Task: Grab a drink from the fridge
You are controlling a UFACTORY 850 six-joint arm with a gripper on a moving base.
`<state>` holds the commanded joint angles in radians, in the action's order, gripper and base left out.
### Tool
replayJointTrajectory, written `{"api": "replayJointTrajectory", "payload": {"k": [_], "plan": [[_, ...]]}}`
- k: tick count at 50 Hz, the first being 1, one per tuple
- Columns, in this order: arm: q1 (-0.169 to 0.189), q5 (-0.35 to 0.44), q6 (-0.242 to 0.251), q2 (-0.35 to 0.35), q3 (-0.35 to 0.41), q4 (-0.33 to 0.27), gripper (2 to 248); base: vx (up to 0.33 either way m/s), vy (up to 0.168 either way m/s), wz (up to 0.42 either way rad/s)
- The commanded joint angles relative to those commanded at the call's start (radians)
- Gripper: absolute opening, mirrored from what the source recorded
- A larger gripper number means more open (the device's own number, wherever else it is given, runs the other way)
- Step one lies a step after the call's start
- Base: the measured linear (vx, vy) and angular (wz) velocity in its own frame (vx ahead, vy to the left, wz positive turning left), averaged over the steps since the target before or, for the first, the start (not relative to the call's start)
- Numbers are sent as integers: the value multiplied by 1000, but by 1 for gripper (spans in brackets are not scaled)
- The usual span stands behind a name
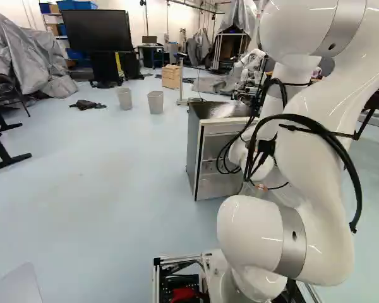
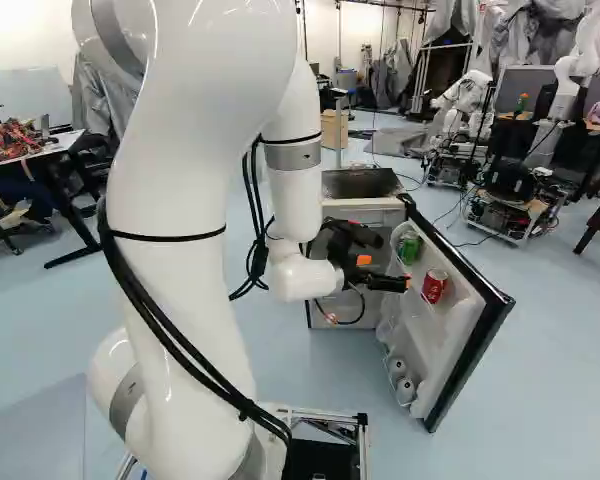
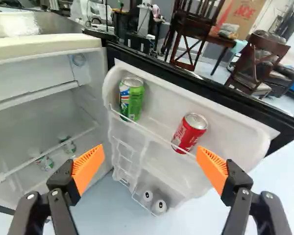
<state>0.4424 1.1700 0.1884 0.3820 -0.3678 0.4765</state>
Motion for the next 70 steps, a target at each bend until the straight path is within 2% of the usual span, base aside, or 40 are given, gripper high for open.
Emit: {"api": "replayJointTrajectory", "payload": {"k": [27, 54, 70], "plan": [[19, -28, 0, -81, 28, 18, 247, 0, 0, 0], [7, -144, 0, -154, 25, 44, 247, 0, 0, 0], [-10, -226, 0, -170, -11, 131, 247, 0, 0, 0]]}}
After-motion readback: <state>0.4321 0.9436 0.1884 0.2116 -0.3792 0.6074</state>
